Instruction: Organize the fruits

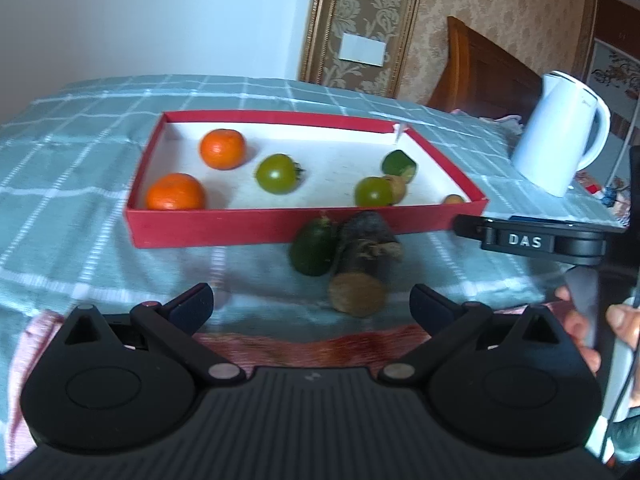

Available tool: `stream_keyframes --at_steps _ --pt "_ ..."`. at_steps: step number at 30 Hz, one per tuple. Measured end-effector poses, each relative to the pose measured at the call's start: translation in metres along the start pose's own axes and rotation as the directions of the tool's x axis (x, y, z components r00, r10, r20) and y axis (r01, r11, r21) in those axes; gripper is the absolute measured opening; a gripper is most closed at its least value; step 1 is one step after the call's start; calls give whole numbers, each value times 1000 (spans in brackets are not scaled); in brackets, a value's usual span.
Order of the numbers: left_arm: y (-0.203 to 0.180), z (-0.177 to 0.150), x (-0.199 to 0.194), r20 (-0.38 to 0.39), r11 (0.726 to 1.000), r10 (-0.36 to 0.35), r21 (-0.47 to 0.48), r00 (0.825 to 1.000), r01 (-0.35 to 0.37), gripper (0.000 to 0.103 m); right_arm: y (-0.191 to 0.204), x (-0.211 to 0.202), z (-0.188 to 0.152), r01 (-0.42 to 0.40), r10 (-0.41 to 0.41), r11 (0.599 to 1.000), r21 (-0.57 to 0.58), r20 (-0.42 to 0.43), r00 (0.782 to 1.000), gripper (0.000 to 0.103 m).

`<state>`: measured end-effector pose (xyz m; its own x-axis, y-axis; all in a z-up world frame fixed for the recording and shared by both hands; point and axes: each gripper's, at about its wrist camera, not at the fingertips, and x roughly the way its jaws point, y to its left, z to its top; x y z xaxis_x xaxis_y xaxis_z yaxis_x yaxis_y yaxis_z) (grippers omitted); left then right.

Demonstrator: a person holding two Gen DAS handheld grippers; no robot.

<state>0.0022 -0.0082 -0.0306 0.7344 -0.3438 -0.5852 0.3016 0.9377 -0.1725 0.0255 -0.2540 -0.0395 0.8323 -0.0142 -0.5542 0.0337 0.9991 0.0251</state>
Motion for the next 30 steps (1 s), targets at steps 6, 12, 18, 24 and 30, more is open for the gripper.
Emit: stream_keyframes --at_steps 6,12,18,24,30 --pt "-18 2 8 6 999 -21 43 1000 21 103 -4 2 1 -4 4 1000 25 -14 1000 82" --pt "-29 1 17 -11 995 -36 88 999 37 83 -4 2 1 -5 5 1000 23 -16 1000 82" --pt "-37 -3 21 -7 990 -25 137 1000 26 74 -4 3 1 -1 2 1000 24 -22 1000 83" --pt "-41 -5 24 11 983 -36 182 999 33 56 -4 4 0 3 -2 1000 23 -29 1000 85" --pt "-40 -5 23 23 980 -8 198 1000 3 33 -4 6 0 7 -6 1000 23 -41 999 85"
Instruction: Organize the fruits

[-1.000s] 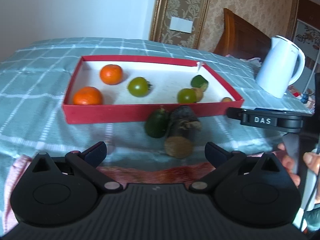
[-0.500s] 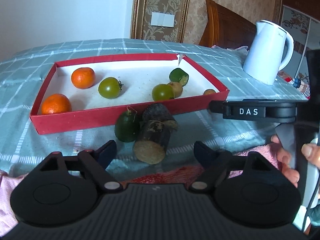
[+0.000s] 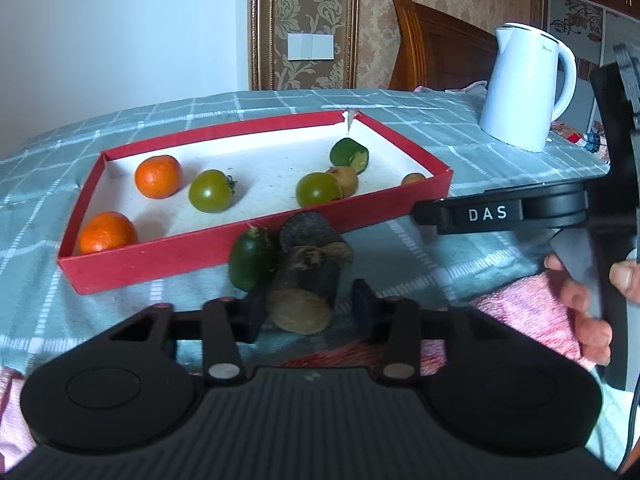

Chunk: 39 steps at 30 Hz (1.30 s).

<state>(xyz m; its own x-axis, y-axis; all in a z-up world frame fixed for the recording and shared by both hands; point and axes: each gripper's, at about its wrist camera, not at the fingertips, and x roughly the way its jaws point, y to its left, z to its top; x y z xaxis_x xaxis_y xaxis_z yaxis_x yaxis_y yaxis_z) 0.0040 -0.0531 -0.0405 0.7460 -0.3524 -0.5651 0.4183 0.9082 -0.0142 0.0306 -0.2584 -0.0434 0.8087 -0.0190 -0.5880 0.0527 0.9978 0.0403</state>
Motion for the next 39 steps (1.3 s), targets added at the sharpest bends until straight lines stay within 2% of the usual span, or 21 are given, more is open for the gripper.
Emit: stream_keyframes --at_steps 11,19,25,27,39 --pt "6 -4 -13 14 1000 -15 -17 1000 15 33 1 4 -1 2 -2 1000 0 -16 1000 85" --pt "16 2 -27 33 999 5 -37 999 -4 30 2 4 -2 3 -3 1000 -10 -21 1000 85" --pt "25 16 -38 57 999 2 -40 998 0 21 4 4 -3 6 -7 1000 -30 -24 1000 86" --pt "26 17 -37 48 999 10 -38 999 -8 13 5 4 -3 6 -7 1000 -31 -24 1000 86" --pt "31 30 -50 86 998 60 9 994 -61 12 7 5 -3 10 -11 999 -36 -26 1000 87"
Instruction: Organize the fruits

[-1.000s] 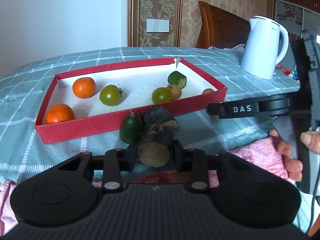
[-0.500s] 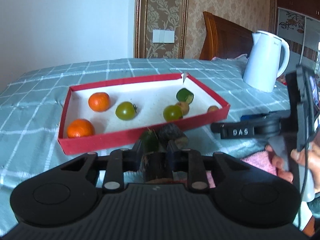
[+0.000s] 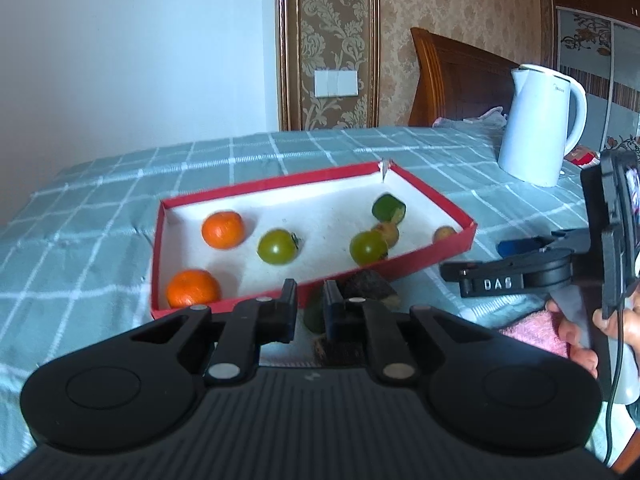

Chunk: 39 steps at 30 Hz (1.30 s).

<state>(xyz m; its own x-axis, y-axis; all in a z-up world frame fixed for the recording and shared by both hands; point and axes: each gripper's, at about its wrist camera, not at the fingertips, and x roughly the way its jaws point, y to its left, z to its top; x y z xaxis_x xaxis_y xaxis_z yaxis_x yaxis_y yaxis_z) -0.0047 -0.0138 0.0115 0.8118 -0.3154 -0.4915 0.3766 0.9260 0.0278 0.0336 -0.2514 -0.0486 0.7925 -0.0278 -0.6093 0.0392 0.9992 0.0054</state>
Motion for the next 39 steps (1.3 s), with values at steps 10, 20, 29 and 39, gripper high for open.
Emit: stream_keyframes --at_steps 10,20,29,39 --pt "16 26 5 41 999 34 -6 999 -34 12 1 1 0 -1 1 1000 -4 -3 1000 88" --pt "20 53 60 44 1000 27 -1 999 -27 12 2 2 -1 1 -1 1000 -9 -4 1000 90" --pt "17 64 121 -29 998 54 19 998 -54 13 3 3 0 -1 1 1000 -10 -7 1000 92" --pt "32 57 164 -134 998 48 -38 990 -54 13 2 3 0 -4 4 1000 -13 -11 1000 94"
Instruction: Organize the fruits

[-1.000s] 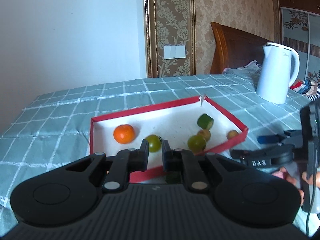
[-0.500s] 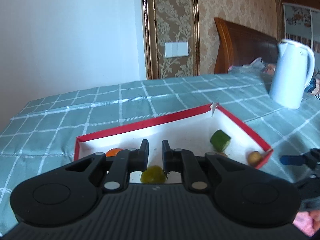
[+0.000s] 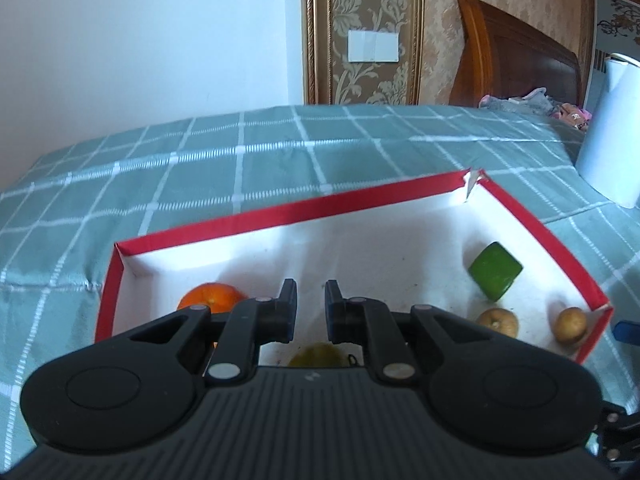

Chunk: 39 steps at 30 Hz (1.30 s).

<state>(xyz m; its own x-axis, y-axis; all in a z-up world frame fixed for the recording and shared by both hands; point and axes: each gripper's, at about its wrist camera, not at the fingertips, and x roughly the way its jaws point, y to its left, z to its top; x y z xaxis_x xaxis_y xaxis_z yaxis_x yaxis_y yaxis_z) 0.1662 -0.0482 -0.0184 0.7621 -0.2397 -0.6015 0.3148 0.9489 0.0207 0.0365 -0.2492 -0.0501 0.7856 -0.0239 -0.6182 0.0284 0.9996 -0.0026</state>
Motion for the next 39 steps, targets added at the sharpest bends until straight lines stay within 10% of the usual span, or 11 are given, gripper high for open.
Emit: stream_keyframes --at_steps 7,12,21,31,39 --pt "5 -4 6 -16 1000 3 -18 1000 -3 25 0 0 0 0 0 1000 0 0 1000 95" --pt "6 -7 -15 46 999 18 -27 999 -17 88 1 0 0 0 0 1000 0 -1 1000 95" --pt "25 -24 -78 153 993 70 -101 986 -55 96 1 1 0 -1 1 1000 0 -1 1000 95" --pt "7 -69 -145 128 991 -92 -82 988 103 99 1 1 0 1 -1 1000 0 -1 1000 95" --pt "-40 -95 -145 76 997 75 -5 994 -75 101 1 1 0 2 -2 1000 -1 -1 1000 95"
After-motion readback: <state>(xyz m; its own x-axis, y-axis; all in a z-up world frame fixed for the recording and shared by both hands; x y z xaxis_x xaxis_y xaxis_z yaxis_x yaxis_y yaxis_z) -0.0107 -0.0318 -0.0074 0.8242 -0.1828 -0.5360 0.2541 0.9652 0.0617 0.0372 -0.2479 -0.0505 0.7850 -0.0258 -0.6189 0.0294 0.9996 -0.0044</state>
